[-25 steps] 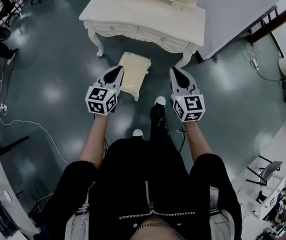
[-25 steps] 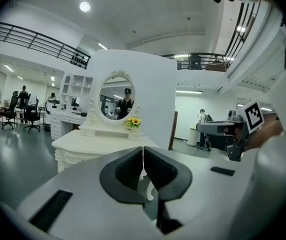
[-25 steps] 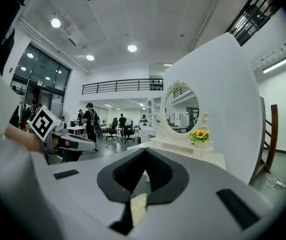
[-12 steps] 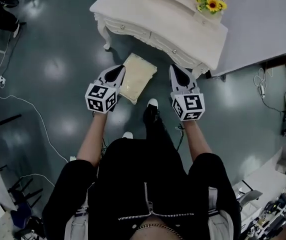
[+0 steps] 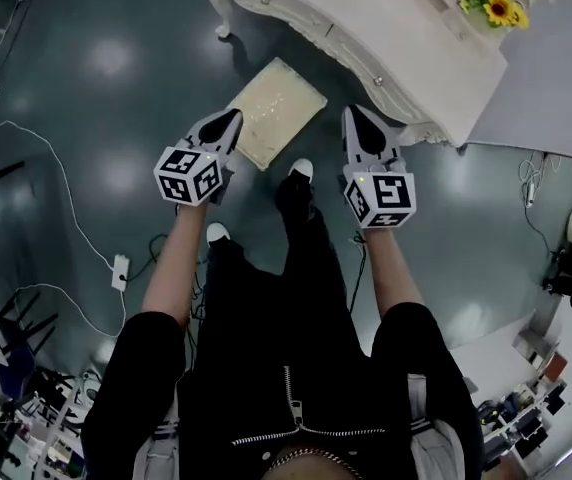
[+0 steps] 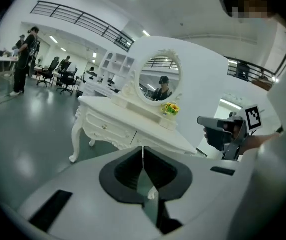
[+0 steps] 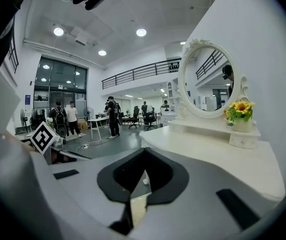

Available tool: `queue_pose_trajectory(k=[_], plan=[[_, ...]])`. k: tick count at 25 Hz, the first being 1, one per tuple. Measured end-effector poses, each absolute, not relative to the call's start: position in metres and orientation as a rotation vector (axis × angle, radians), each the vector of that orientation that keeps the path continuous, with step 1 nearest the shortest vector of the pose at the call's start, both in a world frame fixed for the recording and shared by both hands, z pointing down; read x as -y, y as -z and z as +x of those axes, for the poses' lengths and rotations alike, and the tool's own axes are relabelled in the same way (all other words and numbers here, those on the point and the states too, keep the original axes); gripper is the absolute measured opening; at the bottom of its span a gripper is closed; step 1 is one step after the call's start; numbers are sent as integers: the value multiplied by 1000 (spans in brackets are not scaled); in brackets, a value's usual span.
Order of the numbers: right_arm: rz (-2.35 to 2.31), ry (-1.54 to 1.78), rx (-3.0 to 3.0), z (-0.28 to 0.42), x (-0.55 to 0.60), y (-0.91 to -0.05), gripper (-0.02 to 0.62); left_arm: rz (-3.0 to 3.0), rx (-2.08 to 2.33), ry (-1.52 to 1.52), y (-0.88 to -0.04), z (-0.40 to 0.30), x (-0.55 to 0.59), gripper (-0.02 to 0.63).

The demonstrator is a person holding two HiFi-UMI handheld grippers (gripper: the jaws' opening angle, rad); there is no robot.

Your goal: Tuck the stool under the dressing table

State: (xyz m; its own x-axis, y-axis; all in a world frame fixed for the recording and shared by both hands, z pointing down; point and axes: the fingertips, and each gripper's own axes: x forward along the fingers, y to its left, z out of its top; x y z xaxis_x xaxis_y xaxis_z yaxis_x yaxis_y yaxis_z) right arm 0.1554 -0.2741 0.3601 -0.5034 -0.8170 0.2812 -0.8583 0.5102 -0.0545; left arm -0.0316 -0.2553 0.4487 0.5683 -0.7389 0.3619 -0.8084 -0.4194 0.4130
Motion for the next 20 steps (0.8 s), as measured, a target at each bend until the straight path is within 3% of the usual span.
queue_pose_trajectory(k=[13, 15, 20], plan=[[1308, -329, 2577, 110, 265, -491, 5, 1818, 1223, 150, -649, -91, 240, 35], [1297, -330, 2574, 103, 265, -516, 5, 1765, 1194, 178, -682, -92, 234, 150], [1316, -307, 2570, 89, 268, -556, 4, 1606, 1116, 224, -767, -94, 215, 272]])
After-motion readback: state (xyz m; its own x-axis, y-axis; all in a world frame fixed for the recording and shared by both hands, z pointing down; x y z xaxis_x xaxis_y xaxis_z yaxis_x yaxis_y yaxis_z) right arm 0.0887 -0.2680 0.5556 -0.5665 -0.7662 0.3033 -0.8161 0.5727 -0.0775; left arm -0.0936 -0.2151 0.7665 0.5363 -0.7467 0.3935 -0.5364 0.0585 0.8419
